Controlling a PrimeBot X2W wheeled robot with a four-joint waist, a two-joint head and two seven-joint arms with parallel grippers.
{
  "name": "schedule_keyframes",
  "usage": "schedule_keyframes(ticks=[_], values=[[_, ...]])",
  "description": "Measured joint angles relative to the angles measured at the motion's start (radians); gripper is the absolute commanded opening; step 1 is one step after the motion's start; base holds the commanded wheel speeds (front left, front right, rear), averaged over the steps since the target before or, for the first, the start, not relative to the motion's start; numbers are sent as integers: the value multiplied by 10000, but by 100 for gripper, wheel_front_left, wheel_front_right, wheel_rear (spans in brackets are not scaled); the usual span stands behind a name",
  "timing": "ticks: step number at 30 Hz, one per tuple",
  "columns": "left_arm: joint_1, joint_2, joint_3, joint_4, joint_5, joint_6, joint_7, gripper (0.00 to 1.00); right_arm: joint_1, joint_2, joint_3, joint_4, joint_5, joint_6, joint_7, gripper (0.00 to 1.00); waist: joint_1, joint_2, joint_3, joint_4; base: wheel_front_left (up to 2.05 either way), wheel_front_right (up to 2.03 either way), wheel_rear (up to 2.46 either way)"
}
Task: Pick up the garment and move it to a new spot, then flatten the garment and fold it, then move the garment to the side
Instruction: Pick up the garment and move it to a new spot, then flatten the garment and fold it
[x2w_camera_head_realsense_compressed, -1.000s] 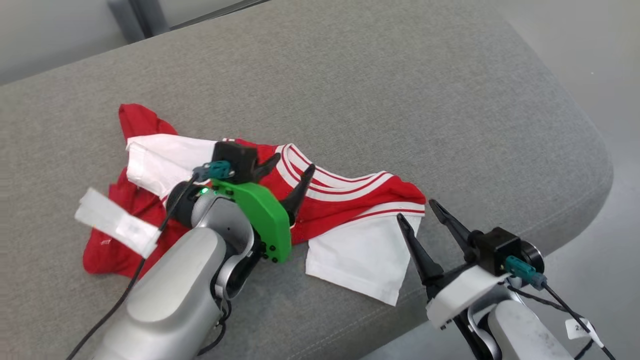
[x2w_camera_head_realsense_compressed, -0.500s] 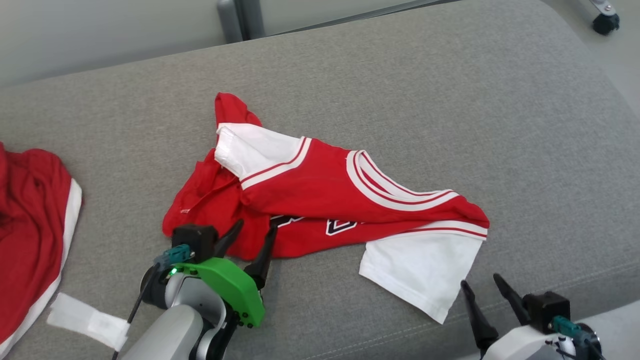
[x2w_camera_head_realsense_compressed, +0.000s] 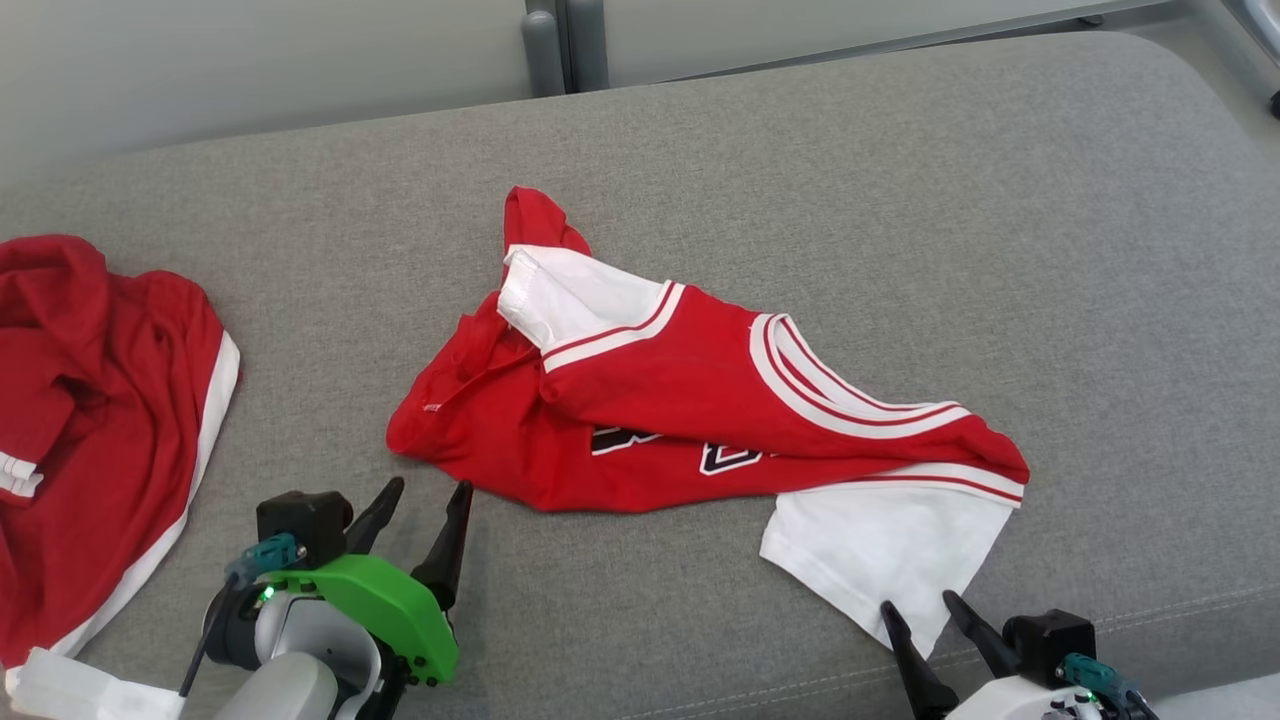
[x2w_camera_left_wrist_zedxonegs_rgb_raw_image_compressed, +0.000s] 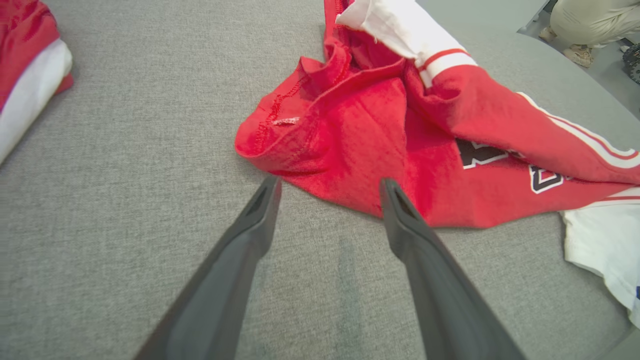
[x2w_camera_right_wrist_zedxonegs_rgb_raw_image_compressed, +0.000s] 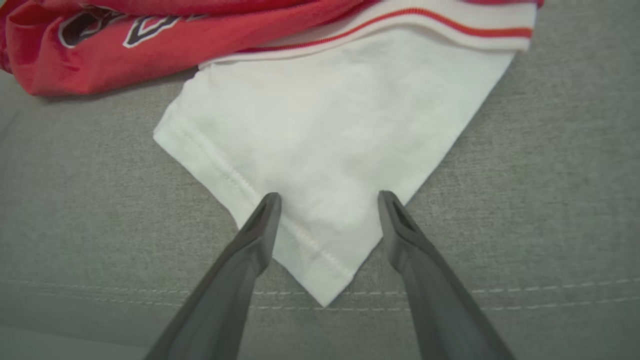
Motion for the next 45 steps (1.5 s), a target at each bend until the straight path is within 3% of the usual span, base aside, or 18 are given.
schedule_keyframes(ticks=[13, 22, 40, 43, 45], values=[[-82, 349, 282, 309, -67, 8, 111, 100, -529, 105, 6, 623, 121, 94, -10, 100, 0, 0, 77, -103, 0, 0, 0], [-246, 12, -144, 77, 194, 8, 111, 100, -795, 109, -385, 608, 207, 92, -13, 100, 0, 0, 293, -152, 0, 0, 0], [-386, 21, -19, -117, 282, 10, 8, 100, -730, -123, -529, 644, 173, -54, -35, 100, 0, 0, 334, -100, 0, 0, 0], [-389, 21, -19, -117, 282, 15, 8, 100, -834, -86, -370, 779, 176, -36, -63, 5, 0, 0, 323, -94, 0, 0, 0], [-396, 21, -15, -115, 282, 86, 8, 100, -951, -56, -324, 817, 217, 12, -63, 0, 0, 0, 312, -85, 0, 0, 0]])
